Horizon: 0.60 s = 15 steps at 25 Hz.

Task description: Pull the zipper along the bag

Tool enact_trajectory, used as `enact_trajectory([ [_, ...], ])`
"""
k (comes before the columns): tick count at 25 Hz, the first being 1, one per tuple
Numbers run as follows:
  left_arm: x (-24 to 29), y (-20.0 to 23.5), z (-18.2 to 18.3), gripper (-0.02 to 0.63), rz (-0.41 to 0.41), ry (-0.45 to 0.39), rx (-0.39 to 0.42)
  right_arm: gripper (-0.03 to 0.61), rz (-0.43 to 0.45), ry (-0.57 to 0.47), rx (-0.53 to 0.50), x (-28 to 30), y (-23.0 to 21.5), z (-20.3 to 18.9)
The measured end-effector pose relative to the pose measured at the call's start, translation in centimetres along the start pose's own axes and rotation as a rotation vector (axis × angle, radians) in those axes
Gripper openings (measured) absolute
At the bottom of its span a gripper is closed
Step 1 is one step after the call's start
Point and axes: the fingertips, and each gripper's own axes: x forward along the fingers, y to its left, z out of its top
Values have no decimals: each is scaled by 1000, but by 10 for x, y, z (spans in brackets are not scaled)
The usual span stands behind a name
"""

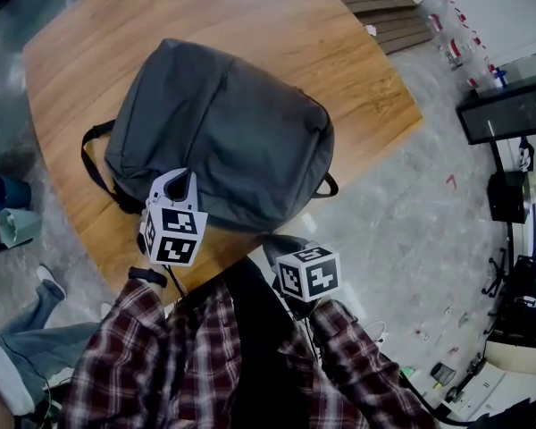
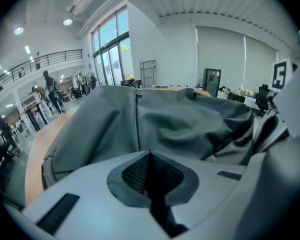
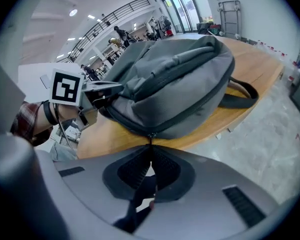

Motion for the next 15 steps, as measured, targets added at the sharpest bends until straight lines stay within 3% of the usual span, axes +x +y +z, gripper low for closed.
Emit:
enact_trajectory([
  [3, 11, 15, 15, 8, 42, 12, 32, 17, 49, -14, 50, 10, 19, 1],
  [5, 5, 23, 35, 8, 51, -47, -84, 17, 82, -19, 74, 20, 32, 1],
  [6, -3, 21, 45, 8, 17, -89, -180, 17, 101, -21, 81, 27, 39, 2],
  [8, -17, -3, 58, 8, -132, -113, -354, 17, 137, -22, 89, 40, 56, 5],
  [10, -24, -37, 51, 8, -280, -26, -424, 17, 166, -25, 89, 49, 73, 12],
  [11, -25, -50, 42, 8, -317, 29, -438, 17, 177, -27, 85, 52, 80, 15],
  [13, -22, -58, 22, 8, -318, 82, -480, 17, 184, -24, 59, 55, 89, 18],
  [15, -14, -56, 10, 8, -301, 70, -512, 17, 173, -12, 9, 54, 91, 18],
])
